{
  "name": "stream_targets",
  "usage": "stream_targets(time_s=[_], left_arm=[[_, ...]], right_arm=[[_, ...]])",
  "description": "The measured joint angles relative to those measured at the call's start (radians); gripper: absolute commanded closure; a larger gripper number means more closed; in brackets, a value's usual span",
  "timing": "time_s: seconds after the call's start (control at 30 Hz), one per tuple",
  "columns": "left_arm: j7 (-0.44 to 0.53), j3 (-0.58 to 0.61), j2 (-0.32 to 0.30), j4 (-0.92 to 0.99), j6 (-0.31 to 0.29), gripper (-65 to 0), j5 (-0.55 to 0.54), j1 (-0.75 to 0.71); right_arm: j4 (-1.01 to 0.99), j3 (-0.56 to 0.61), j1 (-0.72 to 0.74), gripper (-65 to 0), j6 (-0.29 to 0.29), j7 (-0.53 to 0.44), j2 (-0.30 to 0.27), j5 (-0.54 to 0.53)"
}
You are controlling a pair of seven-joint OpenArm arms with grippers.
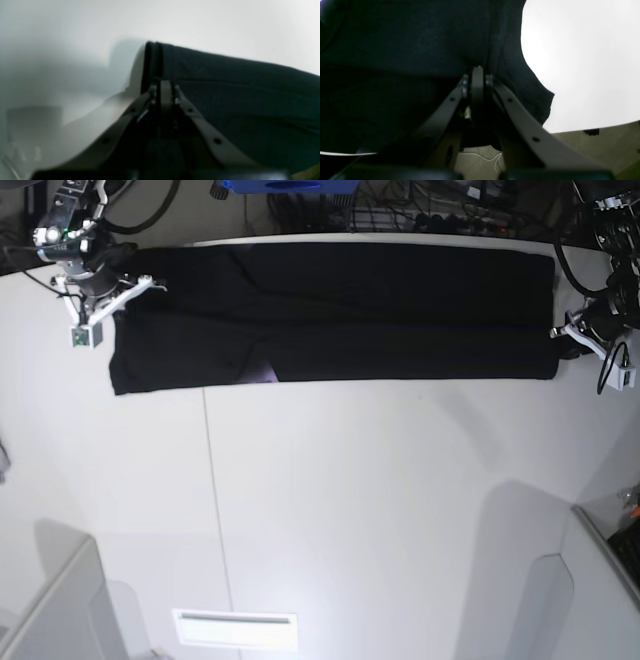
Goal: Fold the T-shirt properly
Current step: 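Lay the folded edge onto the other edge and open both grippers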
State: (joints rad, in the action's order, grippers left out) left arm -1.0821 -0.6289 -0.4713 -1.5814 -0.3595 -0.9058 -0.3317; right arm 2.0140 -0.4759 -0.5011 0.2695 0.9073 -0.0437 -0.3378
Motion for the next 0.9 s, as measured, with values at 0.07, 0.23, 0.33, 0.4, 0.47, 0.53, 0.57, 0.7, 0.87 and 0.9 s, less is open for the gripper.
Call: stream_targets(time_s=[0.07,0.23,0.33,0.4,0.47,0.53,0.57,0.7,0.87,0.9], left_arm=[[0.0,0.0,0.0,0.0,0.0,0.0,0.0,0.0],[0.002,0.0,0.0,0.0,0.0,0.0,0.0,0.001],[0.0,0.0,0.0,0.0,0.0,0.0,0.0,0.002],[0.0,0.0,0.0,0.0,0.0,0.0,0.0,0.002],[0.0,0.0,0.0,0.0,0.0,0.0,0.0,0.002],[0.0,0.002,0.0,0.0,0.0,0.0,-0.001,0.002],[0.0,0.002,0.0,0.0,0.0,0.0,-0.001,0.002],[0.0,0.006,0.0,0.0,0.0,0.0,-0.001,-0.001],[0.0,0.006,0.0,0.0,0.001,0.0,0.0,-0.034],[0.0,0.006,0.0,0.0,0.001,0.0,0.0,-0.037]], right_arm=[[0.0,0.0,0.003,0.0,0.0,0.023,0.0,0.0],[0.0,0.0,0.002,0.0,0.0,0.032,0.0,0.0],[0.0,-0.06,-0.004,0.0,0.056,0.03,0.01,-0.075],[0.001,-0.131,-0.007,0.0,0.101,0.042,0.005,-0.185],[0.002,-0.2,-0.003,0.0,0.104,0.095,-0.009,-0.237],[0.002,-0.238,-0.002,0.0,0.104,0.145,-0.036,-0.261],[0.002,-0.254,-0.002,0.0,0.104,0.135,-0.041,-0.271],[0.002,-0.256,-0.022,0.0,0.105,0.138,-0.03,-0.283],[-0.005,-0.175,-0.024,0.0,0.104,0.099,-0.006,-0.265],[-0.005,-0.159,-0.024,0.0,0.103,0.088,-0.006,-0.265]])
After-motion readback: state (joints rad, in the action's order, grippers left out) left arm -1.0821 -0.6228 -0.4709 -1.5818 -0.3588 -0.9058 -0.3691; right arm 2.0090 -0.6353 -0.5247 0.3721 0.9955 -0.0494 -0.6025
